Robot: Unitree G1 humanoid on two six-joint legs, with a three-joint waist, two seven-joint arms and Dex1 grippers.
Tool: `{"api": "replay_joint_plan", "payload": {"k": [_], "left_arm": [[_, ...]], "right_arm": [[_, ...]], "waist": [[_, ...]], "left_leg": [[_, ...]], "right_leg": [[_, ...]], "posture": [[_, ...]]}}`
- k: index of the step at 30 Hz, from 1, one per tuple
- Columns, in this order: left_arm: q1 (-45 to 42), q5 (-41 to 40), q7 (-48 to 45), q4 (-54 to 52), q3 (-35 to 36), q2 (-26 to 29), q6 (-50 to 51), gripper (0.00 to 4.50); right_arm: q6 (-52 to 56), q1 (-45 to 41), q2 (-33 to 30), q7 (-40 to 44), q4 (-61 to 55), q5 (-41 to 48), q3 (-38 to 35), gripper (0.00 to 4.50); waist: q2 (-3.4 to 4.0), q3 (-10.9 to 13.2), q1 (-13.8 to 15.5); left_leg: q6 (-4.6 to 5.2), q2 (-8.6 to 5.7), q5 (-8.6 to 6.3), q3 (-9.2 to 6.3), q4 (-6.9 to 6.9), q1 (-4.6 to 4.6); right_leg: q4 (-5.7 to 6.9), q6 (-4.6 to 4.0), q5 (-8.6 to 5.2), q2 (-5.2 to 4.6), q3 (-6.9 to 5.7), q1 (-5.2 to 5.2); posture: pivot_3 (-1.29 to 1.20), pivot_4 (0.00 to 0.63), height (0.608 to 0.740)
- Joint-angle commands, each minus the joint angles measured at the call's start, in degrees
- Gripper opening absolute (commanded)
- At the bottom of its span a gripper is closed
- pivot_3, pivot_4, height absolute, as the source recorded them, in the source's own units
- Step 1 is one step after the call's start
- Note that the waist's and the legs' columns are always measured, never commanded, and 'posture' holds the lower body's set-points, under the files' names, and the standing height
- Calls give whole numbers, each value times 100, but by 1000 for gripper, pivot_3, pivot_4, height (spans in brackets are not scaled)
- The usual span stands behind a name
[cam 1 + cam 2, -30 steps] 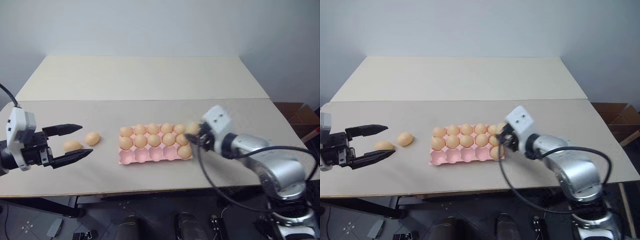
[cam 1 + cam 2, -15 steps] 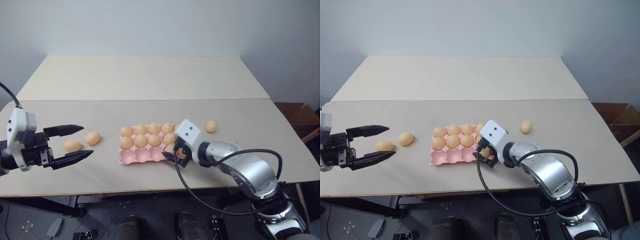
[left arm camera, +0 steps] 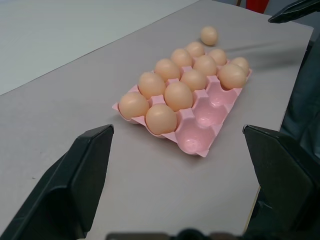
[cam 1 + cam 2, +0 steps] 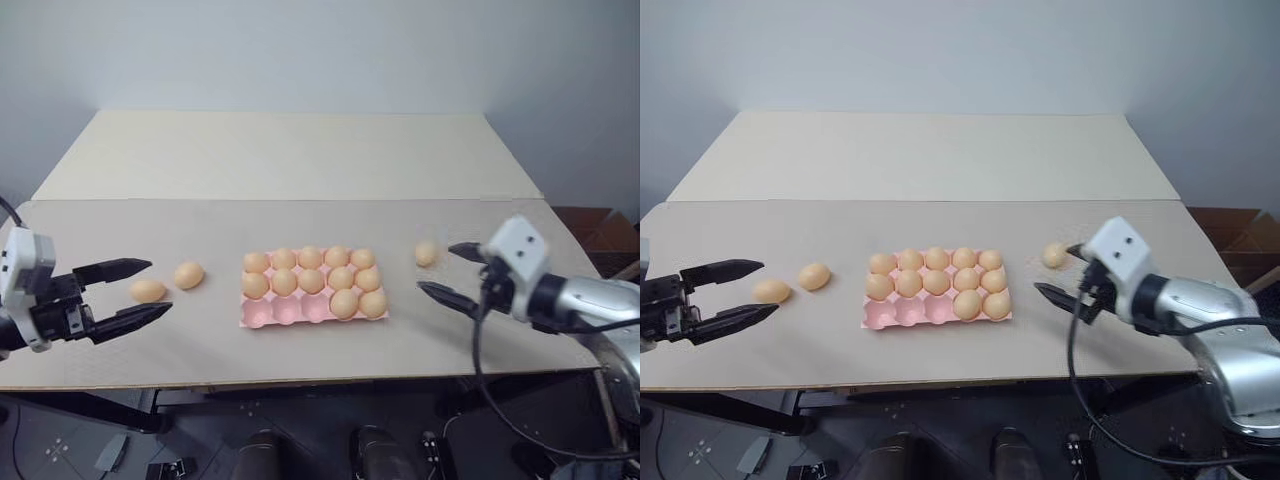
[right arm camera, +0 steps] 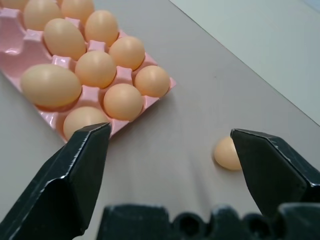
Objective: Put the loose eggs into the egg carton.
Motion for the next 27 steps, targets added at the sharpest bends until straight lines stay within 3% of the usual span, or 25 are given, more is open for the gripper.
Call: {"api": "replay_joint_plan", "payload": {"k": [1, 7, 12, 19, 25, 27], "left_arm": [[220, 269, -145, 140, 105, -47, -406, 4500], [329, 256, -59, 15, 96, -163, -460, 4500], [199, 170, 34, -167, 83, -177, -426, 4500], [25, 57, 104, -309, 36, -175, -360, 4500], [84, 37, 115, -399, 80, -175, -335, 4500], [134, 56, 124, -439, 112, -161, -332, 4500]], "right_arm": [[-1159, 407, -133, 902, 565, 100, -572, 4468], [-1545, 337, -182, 982, 1123, 24, -426, 4468], [-917, -394, -60, 133, 1392, -520, 362, 4468], [311, -2138, 879, -1368, 2655, -1388, 1546, 4468], [375, -2968, 1501, -1861, 3926, -1852, 2006, 4468], [383, -3169, 1662, -1961, 4337, -1951, 2084, 4109]], "waist": [[0, 0, -26], [1, 0, -33], [1, 0, -39], [2, 0, -47], [4, 2, -28], [4, 2, -34]], "left_leg": [[0, 1, 0, 3, 0, 4], [0, 6, 0, 5, 0, 7], [0, 8, 0, 4, 0, 6], [0, 2, 0, 6, -1, -3], [0, -2, 0, 8, -4, -12], [0, -3, 0, 9, -4, -13]], "right_leg": [[1, 0, 0, 0, 4, 1], [7, -3, 0, 3, 9, -4], [7, -5, 0, 3, 13, -8], [10, -29, -10, 2, 17, -17], [6, -10, 0, -1, 11, -20], [5, -8, 3, -3, 11, -19]], "posture": [[0, 150, 740], [0, 150, 740], [0, 150, 740], [0, 150, 740], [0, 150, 740], [0, 150, 740]]}}
